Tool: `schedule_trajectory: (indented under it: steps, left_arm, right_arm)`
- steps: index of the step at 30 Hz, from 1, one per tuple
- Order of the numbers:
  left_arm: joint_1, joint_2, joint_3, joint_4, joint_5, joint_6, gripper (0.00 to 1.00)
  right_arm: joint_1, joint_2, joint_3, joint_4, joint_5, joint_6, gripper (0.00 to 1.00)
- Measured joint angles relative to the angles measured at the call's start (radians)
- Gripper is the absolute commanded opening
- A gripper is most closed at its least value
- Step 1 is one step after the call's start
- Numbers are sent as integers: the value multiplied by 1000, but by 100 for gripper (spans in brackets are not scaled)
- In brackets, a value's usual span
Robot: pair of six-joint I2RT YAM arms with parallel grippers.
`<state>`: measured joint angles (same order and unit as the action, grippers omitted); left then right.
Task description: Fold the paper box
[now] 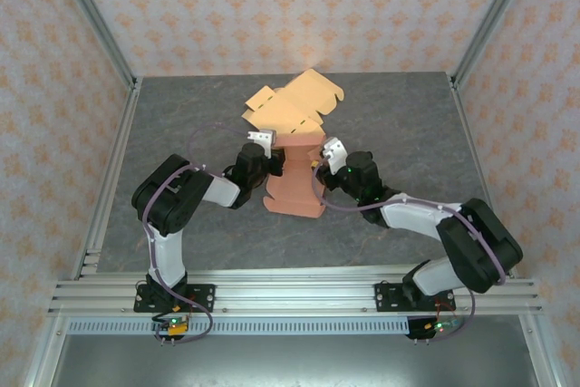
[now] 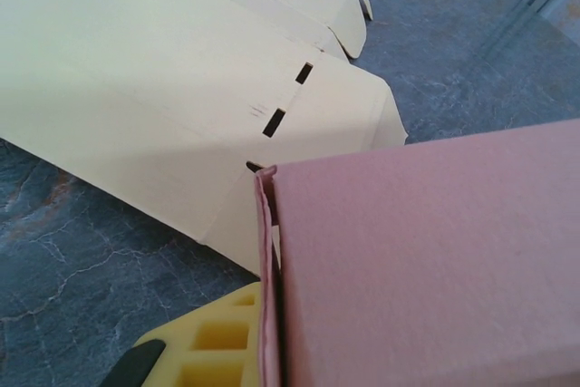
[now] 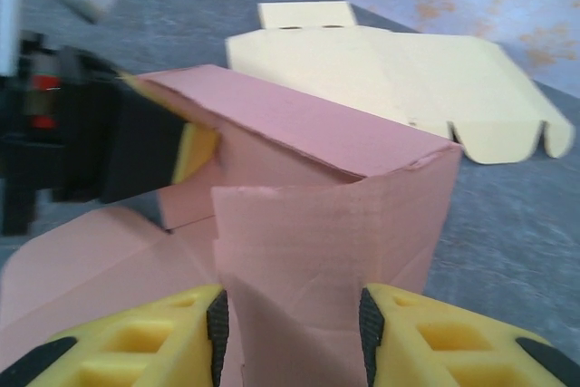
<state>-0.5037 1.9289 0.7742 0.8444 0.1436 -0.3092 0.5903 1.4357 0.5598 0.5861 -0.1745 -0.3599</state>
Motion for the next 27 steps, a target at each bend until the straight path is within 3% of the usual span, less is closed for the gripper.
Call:
schedule_trajectory:
  steps: [3,7,19,21,23,27]
  left_arm:
    - [-6,0,0,-1,-19,3,0]
    - [-7,0,0,-4,-30,3,0]
    - [-13,0,3,-8,-32,19,0]
    - [-13,0,7,-12,-28,22,0]
    - [-13,0,12,-19,-23,23,0]
    - [-13,0,16,-27,-20,22,0]
  right_arm:
    - [-1,21,20,5,48,-18,35]
    - [-31,22,72,-68,11,-66,30]
    - [-179,19,134,-233,-289,-185,29]
    - [-202,18,134,-248,-336,-202,35]
    - [-213,18,139,-274,-381,-223,56]
    - [-216,20,229,-463,-463,-336,61]
